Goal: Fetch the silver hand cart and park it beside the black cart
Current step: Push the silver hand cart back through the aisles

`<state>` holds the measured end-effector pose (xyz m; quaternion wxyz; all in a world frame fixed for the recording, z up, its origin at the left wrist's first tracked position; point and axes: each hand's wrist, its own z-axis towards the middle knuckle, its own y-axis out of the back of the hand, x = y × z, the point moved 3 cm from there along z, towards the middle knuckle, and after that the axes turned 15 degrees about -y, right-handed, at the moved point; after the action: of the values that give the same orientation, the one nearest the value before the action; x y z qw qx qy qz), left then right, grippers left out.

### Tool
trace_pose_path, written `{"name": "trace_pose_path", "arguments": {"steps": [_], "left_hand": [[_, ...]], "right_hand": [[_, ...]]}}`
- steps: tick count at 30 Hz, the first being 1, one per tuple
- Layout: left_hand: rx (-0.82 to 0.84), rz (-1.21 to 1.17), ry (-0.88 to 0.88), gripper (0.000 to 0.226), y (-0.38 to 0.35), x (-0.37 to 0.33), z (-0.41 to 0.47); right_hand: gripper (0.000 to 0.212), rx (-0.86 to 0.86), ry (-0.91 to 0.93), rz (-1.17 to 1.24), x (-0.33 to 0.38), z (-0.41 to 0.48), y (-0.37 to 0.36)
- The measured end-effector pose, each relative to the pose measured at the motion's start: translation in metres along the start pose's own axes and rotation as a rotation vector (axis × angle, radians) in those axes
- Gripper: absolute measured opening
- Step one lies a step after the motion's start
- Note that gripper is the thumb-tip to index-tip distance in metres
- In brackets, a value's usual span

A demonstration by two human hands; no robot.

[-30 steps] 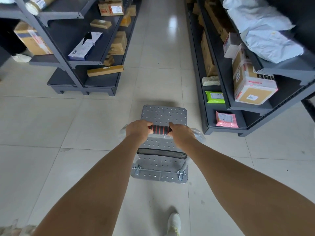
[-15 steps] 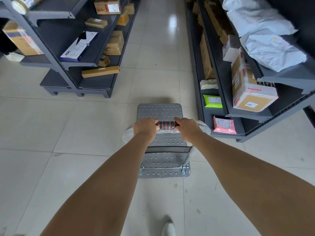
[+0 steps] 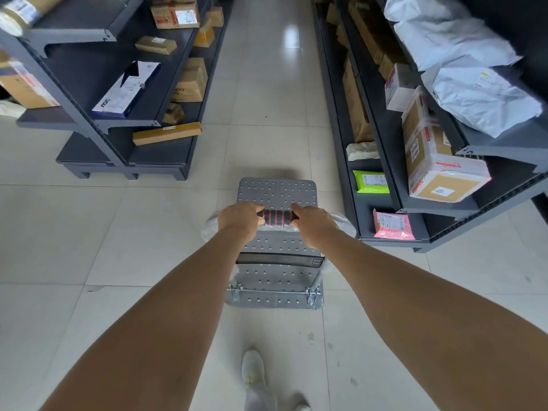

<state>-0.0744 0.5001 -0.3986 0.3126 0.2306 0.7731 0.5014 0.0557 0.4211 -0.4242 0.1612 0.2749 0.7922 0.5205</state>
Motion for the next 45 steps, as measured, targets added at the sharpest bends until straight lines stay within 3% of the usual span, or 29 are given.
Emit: {"name": "trace_pose_path", "arguments": {"steps": [23, 45], "left_hand": [[0.026, -0.002, -0.107, 0.031, 0.068, 0.095, 0.117], [0.029, 0.038, -0.059, 0.021, 0.086, 0.036, 0.229]], "right_hand": [[0.053, 0.058, -0.19, 0.14, 0.084, 0.098, 0.056], [0.041, 0.024, -0.126, 0.128, -0.001, 0.213, 0.101]]}}
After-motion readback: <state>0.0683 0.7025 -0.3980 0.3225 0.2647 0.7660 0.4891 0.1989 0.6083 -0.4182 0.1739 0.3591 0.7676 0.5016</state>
